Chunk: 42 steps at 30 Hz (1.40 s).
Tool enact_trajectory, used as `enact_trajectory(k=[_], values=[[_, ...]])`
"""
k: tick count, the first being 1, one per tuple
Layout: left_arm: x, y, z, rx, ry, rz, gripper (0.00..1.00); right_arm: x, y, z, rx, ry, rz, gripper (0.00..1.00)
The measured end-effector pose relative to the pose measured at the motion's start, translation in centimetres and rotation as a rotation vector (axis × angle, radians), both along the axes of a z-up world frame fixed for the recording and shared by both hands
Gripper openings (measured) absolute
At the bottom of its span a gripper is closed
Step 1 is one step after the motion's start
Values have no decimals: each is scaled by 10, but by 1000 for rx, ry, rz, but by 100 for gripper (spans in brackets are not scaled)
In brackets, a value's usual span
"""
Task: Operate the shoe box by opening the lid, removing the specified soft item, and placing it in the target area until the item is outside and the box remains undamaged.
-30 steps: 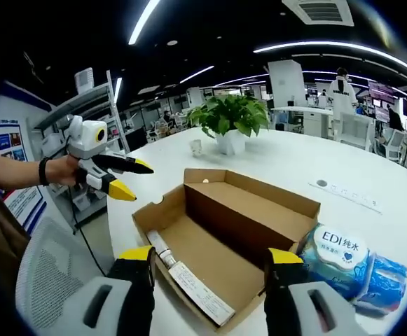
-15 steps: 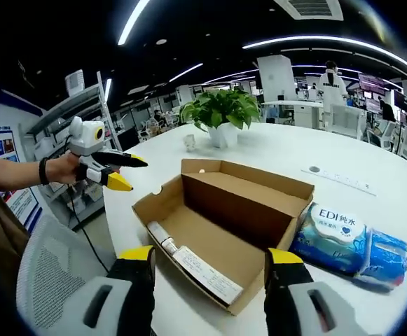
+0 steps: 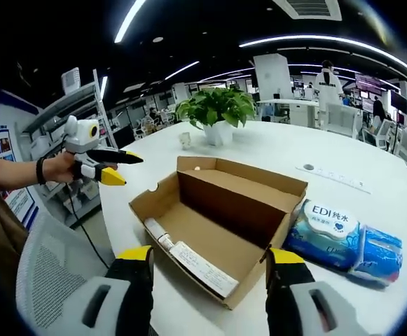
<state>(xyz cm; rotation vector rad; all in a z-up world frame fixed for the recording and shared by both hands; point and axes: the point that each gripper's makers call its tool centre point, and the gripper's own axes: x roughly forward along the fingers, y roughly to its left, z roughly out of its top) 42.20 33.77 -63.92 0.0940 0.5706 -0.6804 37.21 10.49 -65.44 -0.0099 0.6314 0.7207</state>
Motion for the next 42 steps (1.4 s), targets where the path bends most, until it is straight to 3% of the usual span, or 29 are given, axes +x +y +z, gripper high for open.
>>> enact_trajectory(k=[21,26,28,33,39,42], values=[[-16,5,-4,-27,25,-12,76,-6,8,-7,-95,10,69,64],[-19,1,-4,-28,22,-25,77,8,11,-5,-181,-5,150,62],[-22,-1,-4,-33,24,-29,77,16,13,-10,-260,-5,220,62],[-28,-1,-6,-30,36,-30,77,31,21,-18,-360,7,330,67],[-35,1,-7,-35,50,-20,77,40,22,-40,-491,46,459,68],[-37,3,-7,-40,51,-13,77,40,18,-55,-593,58,541,70]])
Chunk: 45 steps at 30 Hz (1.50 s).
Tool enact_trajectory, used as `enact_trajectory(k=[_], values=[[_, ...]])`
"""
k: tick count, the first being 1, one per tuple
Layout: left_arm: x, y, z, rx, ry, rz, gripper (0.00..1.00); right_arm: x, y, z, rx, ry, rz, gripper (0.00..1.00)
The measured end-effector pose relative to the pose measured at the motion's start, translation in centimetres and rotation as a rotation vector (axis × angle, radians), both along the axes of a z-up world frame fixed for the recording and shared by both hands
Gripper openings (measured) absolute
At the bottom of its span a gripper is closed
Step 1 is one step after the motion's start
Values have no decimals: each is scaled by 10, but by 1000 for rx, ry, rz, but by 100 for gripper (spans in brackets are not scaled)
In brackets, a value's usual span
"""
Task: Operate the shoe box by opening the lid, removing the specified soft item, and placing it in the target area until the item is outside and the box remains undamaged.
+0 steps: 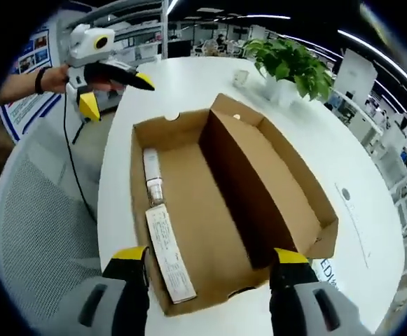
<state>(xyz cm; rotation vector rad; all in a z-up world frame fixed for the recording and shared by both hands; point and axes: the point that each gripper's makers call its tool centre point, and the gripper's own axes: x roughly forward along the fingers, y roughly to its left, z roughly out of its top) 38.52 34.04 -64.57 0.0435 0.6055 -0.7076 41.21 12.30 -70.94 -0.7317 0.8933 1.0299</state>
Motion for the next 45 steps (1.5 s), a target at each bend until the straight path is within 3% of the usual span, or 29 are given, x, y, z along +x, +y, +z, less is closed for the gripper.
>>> enact_trajectory(k=[5,11,15,22,26,31,33,38,40,45], values=[[-2,6,-1,-1,4,17,77,-1,5,-9,-24,37,65,70],[-2,13,-5,-5,15,42,77,-1,12,-18,-22,72,80,68],[-1,14,-4,-6,14,48,77,-3,16,-23,-49,64,117,65],[1,16,-3,-12,11,61,77,5,14,-21,-47,40,110,72],[0,17,-4,-11,13,63,77,8,13,-19,-47,24,108,68],[-1,17,-5,-10,16,57,77,2,19,-15,-16,51,125,68],[-1,17,-5,-12,17,58,77,-5,20,-18,-27,81,156,67],[-2,16,-5,-7,14,54,77,-6,19,-24,-69,80,195,64],[-2,16,-4,-9,12,55,77,0,18,-23,-81,51,194,69],[-4,16,-6,-5,16,53,77,0,16,-22,-92,38,214,67]])
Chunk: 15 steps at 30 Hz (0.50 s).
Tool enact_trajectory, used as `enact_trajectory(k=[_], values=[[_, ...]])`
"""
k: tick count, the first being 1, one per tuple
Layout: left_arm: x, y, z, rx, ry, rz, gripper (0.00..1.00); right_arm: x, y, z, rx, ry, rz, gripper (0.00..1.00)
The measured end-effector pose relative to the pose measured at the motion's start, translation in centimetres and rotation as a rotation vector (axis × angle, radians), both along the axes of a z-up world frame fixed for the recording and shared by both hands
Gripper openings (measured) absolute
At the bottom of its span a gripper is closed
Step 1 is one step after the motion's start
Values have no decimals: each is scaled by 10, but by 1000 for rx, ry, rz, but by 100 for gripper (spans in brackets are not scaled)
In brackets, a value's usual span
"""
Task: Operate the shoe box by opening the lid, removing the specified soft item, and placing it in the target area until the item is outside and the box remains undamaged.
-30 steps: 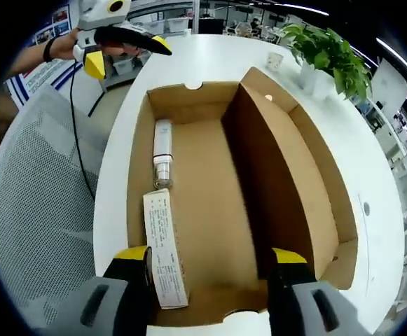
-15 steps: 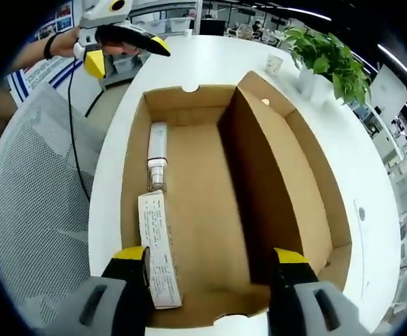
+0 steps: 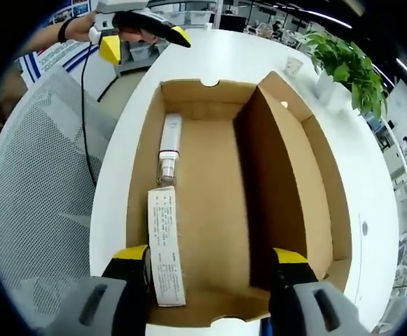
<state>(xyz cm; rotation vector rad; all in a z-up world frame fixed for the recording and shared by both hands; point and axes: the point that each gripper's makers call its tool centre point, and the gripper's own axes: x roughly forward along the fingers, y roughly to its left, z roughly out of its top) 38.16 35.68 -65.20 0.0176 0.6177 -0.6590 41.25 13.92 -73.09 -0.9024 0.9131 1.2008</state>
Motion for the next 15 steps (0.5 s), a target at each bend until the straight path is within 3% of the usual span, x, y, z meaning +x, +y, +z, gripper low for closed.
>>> enact_trajectory(k=[8,15], values=[[0,0,0,-4,2,4,77,-10,5,3,20,47,8,61],[5,-2,4,-1,-7,0,76,-12,6,-13,-91,2,116,54]])
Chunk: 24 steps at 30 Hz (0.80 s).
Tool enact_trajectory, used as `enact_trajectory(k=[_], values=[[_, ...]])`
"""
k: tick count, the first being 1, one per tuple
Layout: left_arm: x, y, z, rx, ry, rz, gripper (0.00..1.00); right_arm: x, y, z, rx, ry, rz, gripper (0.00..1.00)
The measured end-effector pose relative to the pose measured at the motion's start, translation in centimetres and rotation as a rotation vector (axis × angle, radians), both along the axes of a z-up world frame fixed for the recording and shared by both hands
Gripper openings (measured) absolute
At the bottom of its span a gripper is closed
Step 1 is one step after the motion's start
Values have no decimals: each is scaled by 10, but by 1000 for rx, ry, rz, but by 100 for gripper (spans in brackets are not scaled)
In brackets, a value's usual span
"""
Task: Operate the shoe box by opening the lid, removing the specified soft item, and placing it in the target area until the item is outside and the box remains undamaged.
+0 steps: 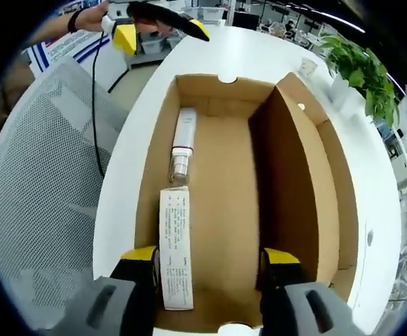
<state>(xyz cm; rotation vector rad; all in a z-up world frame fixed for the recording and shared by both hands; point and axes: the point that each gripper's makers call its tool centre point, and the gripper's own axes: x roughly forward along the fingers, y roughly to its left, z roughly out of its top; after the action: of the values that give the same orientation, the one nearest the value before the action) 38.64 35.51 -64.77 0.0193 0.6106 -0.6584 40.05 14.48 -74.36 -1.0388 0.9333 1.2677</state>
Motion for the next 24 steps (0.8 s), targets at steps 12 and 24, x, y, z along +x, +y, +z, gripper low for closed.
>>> enact_trajectory(k=[12,24], values=[[-2,6,-5,6,12,12,75,-14,11,-22,-23,71,21,28],[-6,13,-4,4,16,32,75,-20,10,-29,3,125,-60,17]])
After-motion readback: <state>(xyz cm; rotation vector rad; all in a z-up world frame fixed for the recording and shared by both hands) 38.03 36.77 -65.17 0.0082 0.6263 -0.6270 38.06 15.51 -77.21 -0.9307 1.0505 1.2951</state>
